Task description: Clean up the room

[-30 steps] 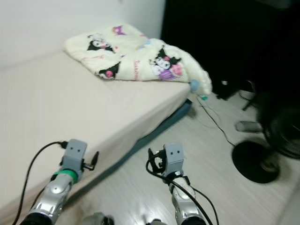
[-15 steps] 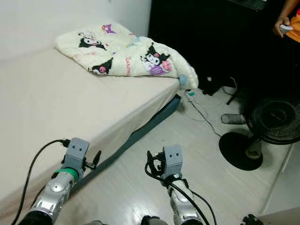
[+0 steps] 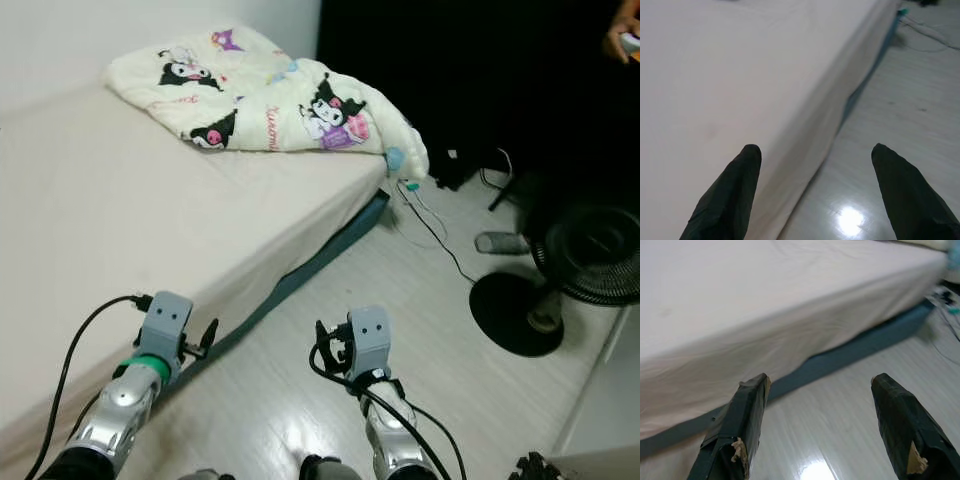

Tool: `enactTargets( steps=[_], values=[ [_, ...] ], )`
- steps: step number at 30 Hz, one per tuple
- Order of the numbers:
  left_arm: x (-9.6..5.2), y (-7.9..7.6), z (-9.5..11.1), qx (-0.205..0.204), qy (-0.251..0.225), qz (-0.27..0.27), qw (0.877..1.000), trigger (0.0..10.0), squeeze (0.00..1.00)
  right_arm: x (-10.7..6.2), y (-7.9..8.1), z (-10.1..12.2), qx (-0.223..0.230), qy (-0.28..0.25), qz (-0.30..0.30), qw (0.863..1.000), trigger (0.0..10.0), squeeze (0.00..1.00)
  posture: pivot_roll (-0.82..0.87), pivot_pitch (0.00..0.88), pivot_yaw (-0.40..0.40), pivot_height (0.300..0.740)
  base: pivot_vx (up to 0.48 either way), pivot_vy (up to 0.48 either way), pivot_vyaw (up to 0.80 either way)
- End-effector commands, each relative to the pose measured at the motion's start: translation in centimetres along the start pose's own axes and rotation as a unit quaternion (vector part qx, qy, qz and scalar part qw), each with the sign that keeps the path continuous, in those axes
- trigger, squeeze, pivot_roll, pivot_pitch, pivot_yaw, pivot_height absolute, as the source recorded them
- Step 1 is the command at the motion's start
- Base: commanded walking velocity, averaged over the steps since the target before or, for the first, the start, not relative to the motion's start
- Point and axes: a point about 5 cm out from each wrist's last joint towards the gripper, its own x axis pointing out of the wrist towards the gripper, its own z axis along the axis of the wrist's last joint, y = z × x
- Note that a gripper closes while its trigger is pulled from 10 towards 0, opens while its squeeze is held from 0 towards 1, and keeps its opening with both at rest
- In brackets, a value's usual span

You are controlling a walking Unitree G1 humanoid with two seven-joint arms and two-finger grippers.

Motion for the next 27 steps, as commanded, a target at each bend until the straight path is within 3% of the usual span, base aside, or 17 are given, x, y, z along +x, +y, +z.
enactTargets(
  steps=[1, 27],
  values=[
    [-0.48, -0.25, -1.07, 0.001, 0.022, -0.003, 1.0, 10.0, 0.0, -0.39, 0.38, -0.62, 0.007, 0.011, 0.009, 1.0, 10.0, 0.0, 0.05, 0.064, 0.005, 0.711, 0.0, 0.0, 0.72],
    [-0.38, -0.24, -1.2, 0.003, 0.029, -0.001, 1.0, 10.0, 0.0, -0.26, 0.45, -0.56, 0.007, 0.011, 0.014, 1.0, 10.0, 0.0, 0.05, 0.057, 0.001, 0.711, 0.0, 0.0, 0.72]
  ],
)
